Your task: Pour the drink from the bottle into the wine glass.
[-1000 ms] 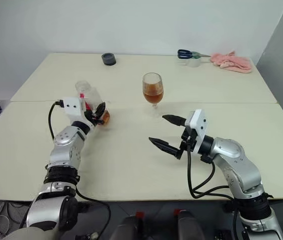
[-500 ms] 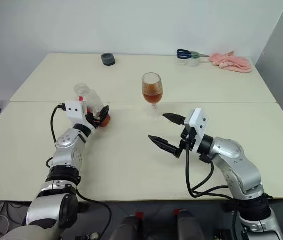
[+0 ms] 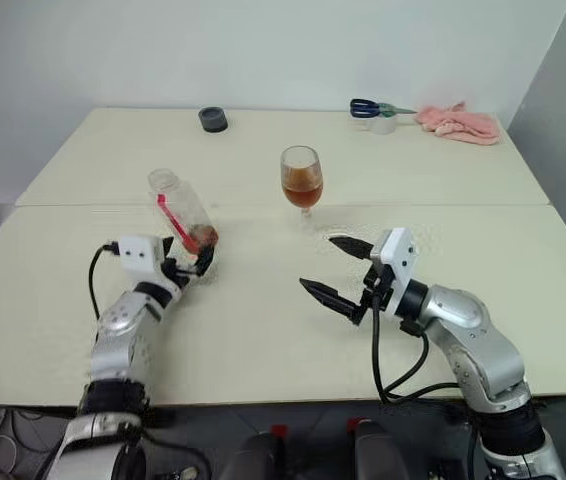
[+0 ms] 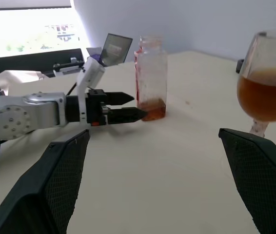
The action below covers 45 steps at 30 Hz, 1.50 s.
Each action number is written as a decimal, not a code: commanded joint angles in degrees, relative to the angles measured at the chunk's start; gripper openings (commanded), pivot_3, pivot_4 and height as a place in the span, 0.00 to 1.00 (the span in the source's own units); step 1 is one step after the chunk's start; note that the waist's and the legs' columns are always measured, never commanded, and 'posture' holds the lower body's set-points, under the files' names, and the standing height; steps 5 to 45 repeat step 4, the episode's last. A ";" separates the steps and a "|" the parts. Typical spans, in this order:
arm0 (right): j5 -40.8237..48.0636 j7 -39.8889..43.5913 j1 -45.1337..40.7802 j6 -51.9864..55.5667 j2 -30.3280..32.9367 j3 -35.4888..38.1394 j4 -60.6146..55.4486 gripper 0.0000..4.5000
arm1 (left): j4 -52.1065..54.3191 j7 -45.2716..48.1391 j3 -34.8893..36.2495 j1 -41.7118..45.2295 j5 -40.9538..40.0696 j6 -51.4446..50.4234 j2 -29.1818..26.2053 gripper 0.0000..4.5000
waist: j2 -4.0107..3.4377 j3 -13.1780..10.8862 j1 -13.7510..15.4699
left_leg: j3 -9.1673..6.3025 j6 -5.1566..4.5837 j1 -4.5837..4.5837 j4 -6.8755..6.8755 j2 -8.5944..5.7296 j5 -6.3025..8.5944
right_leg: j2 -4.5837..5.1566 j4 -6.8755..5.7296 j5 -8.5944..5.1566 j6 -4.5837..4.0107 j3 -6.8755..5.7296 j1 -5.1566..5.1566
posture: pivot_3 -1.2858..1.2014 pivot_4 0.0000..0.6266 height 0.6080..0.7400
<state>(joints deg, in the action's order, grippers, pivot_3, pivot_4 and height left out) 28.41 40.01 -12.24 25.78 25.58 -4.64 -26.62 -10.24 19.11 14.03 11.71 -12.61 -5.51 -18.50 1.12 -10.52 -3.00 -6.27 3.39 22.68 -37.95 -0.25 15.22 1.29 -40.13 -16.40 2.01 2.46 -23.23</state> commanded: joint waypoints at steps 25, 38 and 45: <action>-1.11 -7.46 9.33 1.84 0.95 6.52 -4.37 1.00 | 33.02 -6.61 -1.12 -23.76 0.12 -13.17 3.06 0.99 | 0.00 0.03 0.31 | 0.03 -0.02 -0.09 0.02 0.00 0.02 | 0.10 0.13 0.01 0.04 0.11 0.12 | 0.52 0.24 1.00; -1.11 -7.46 9.33 1.84 0.95 6.52 -4.37 1.00 | 33.02 -6.61 -1.12 -23.76 0.12 -13.17 3.06 0.99 | 0.00 0.03 0.31 | 0.03 -0.02 -0.09 0.02 0.00 0.02 | 0.10 0.13 0.01 0.04 0.11 0.12 | 0.52 0.24 1.00; -1.11 -7.46 9.33 1.84 0.95 6.52 -4.37 1.00 | 33.02 -6.61 -1.12 -23.76 0.12 -13.17 3.06 0.99 | 0.00 0.03 0.31 | 0.03 -0.02 -0.09 0.02 0.00 0.02 | 0.10 0.13 0.01 0.04 0.11 0.12 | 0.52 0.24 1.00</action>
